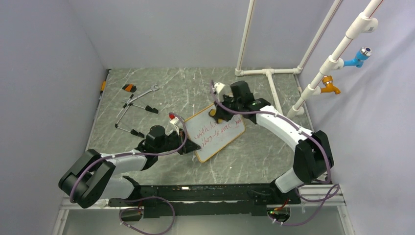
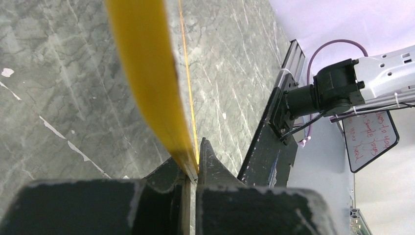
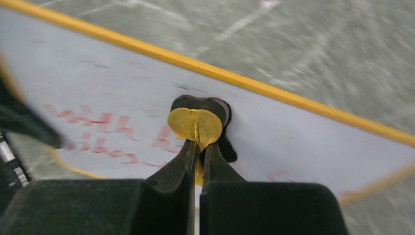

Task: Erase the whiteboard
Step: Erase the whiteboard at the center of the board.

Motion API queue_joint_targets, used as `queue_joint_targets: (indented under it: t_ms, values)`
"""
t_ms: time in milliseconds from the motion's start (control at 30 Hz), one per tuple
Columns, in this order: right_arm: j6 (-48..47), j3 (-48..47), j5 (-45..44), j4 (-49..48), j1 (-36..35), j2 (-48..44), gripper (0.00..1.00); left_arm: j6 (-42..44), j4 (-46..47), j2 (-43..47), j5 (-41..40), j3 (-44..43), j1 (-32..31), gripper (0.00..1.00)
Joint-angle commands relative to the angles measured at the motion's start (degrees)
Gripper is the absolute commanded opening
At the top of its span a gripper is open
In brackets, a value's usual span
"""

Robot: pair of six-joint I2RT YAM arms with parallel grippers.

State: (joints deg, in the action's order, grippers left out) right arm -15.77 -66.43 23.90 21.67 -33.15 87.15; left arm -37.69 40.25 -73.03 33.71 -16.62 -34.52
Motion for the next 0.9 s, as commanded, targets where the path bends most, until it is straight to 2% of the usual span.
queue_joint_targets:
  t_ms: [0,167,333,433,533,767,867]
  values:
    - [1.2,1.4,-7.4,-4.7,7.4,-0.9,0.0,2.6,9.1,-0.7,9.6,-1.9,-2.0,0.0]
    - [-0.1,1.5,0.5,-3.1,6.2,-1.1,0.0,1.3,11.8,-2.1,10.1,-1.9,-2.0,0.0]
    - [-4.2,0.4,4.1,-1.2,-3.9,-0.4,0.0,0.9,12.2,-1.8,9.7,-1.5,-2.1,0.0]
    - [-5.8,-0.6,5.6,0.2,-7.0,-0.3,0.0,1.0,11.8,-1.5,9.3,-1.3,-2.1,0.0]
    - [-5.4,0.2,1.4,-1.3,-6.2,-0.4,0.0,1.2,11.6,-1.4,9.2,-1.4,-2.1,0.0]
    - [-0.4,1.9,-9.1,-5.4,3.2,-0.7,0.0,1.1,11.8,-1.6,9.6,-1.6,-2.1,0.0]
    - [0.2,1.8,-10.9,-5.9,3.7,-1.1,0.0,0.0,13.6,-2.4,9.9,-1.2,-2.1,0.0]
